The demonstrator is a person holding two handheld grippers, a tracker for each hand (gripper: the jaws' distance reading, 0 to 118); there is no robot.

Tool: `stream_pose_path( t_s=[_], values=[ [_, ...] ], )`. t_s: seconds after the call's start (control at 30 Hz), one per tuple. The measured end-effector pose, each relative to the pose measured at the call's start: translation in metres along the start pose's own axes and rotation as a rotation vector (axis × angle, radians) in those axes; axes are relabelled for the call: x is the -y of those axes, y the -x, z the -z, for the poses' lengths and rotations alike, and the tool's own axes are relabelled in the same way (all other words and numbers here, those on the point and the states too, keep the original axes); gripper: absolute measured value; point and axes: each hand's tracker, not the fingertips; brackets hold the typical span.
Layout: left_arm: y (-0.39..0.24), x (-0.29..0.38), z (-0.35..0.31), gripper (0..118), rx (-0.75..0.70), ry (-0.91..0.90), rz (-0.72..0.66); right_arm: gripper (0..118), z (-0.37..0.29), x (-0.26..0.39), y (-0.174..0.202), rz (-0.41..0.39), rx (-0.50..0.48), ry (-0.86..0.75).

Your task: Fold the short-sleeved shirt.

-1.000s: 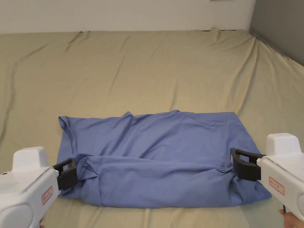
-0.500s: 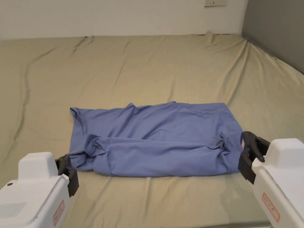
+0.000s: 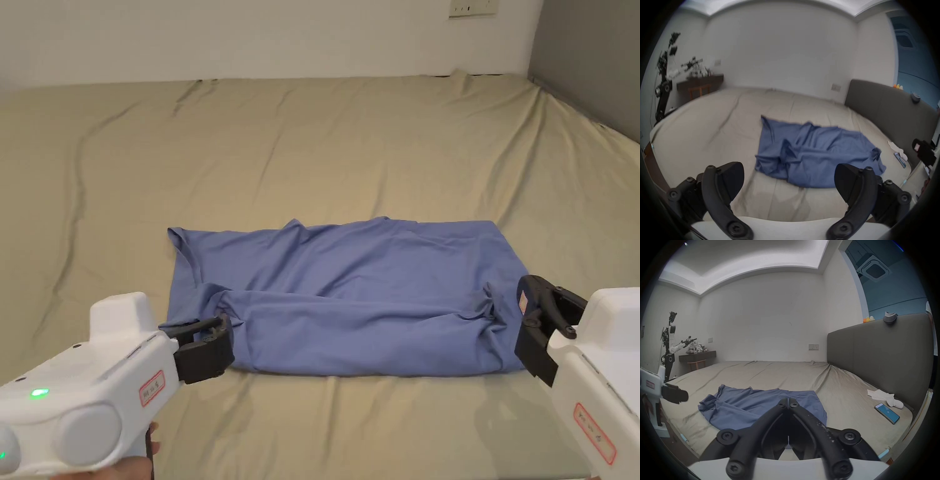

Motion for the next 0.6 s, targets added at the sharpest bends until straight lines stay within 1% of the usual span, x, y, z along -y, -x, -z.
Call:
stream_pose_path(
  t_s=[0.07,0.17,0.23,0.33,0.37,0.4,0.43,0.47,0.5,0.57,0.6],
  values=[
    [-0.008,0.001,0.03,113,-0.053,0.061,0.079,2,0.006,0.001,-0.002,0.007,-0.006,0.007],
    [-0.012,0.002,0.067,113,-0.133,0.13,0.186,2,0.017,0.003,-0.007,-0.01,0.003,0.028],
    [-0.008,-0.001,0.098,113,-0.158,0.189,0.236,2,0.027,0.005,-0.013,-0.018,0.009,0.058],
    [-0.007,-0.004,0.124,110,-0.158,0.227,0.233,2,0.038,0.011,-0.025,-0.026,0.037,0.104],
    [-0.006,-0.006,0.129,107,-0.144,0.242,0.219,2,0.042,0.013,-0.029,-0.025,0.042,0.118],
    [-0.005,-0.006,0.132,94,-0.122,0.251,0.199,2,0.045,0.015,-0.033,-0.027,0.051,0.136],
    [-0.005,-0.006,0.131,52,-0.097,0.258,0.173,2,0.048,0.017,-0.036,-0.03,0.062,0.148],
    [-0.004,-0.008,0.13,18,-0.099,0.281,0.157,2,0.051,0.019,-0.04,-0.034,0.077,0.172],
    [-0.006,-0.01,0.127,12,-0.138,0.278,0.164,2,0.054,0.021,-0.043,-0.04,0.09,0.186],
    [-0.007,-0.016,0.117,12,-0.092,0.291,0.178,2,0.057,0.026,-0.049,-0.045,0.111,0.21],
    [-0.016,-0.018,0.111,12,-0.113,0.313,0.218,2,0.061,0.027,-0.052,-0.04,0.118,0.233]
  ],
)
